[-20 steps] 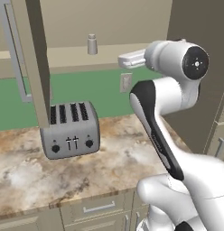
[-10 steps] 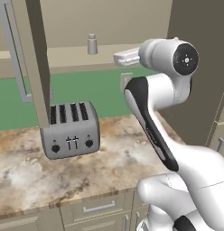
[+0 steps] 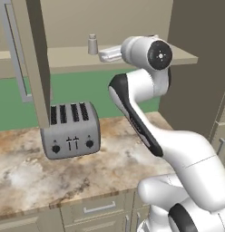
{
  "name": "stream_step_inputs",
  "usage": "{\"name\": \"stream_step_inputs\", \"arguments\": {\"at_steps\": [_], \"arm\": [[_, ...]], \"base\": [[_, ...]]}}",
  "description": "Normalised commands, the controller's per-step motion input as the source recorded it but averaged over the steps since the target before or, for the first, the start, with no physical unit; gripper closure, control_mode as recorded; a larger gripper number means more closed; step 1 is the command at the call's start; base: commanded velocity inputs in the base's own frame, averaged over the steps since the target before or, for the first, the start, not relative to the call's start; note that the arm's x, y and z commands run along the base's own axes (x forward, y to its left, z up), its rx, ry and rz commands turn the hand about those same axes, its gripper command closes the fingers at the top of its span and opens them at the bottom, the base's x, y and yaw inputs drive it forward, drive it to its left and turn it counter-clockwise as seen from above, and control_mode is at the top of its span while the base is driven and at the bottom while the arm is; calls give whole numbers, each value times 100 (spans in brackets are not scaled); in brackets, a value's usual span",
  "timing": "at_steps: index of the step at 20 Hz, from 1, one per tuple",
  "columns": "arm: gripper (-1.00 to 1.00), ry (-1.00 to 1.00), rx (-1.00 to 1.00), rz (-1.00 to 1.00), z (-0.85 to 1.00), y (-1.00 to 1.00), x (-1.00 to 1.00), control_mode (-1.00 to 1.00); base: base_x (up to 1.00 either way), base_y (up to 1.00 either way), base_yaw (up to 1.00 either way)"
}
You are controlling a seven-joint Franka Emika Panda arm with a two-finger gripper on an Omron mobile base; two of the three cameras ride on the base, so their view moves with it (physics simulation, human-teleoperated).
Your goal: Move the shaker and oil and vinegar bottle from the cabinet to the dining counter.
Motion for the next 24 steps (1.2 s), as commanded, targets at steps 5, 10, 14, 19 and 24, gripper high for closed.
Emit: {"name": "stream_step_inputs", "arguments": {"at_steps": [5,10,14,19,24], "arm": [[-100,0,0,0,-5,43,38,-100],[-100,2,2,0,0,4,37,-100],[-100,5,2,0,-4,-8,28,-100],[-100,3,0,0,-11,0,38,-100],[-100,2,0,0,-4,2,44,-100]], "base": [[0,0,0],[0,0,0],[0,0,0],[0,0,0],[0,0,0]]}}
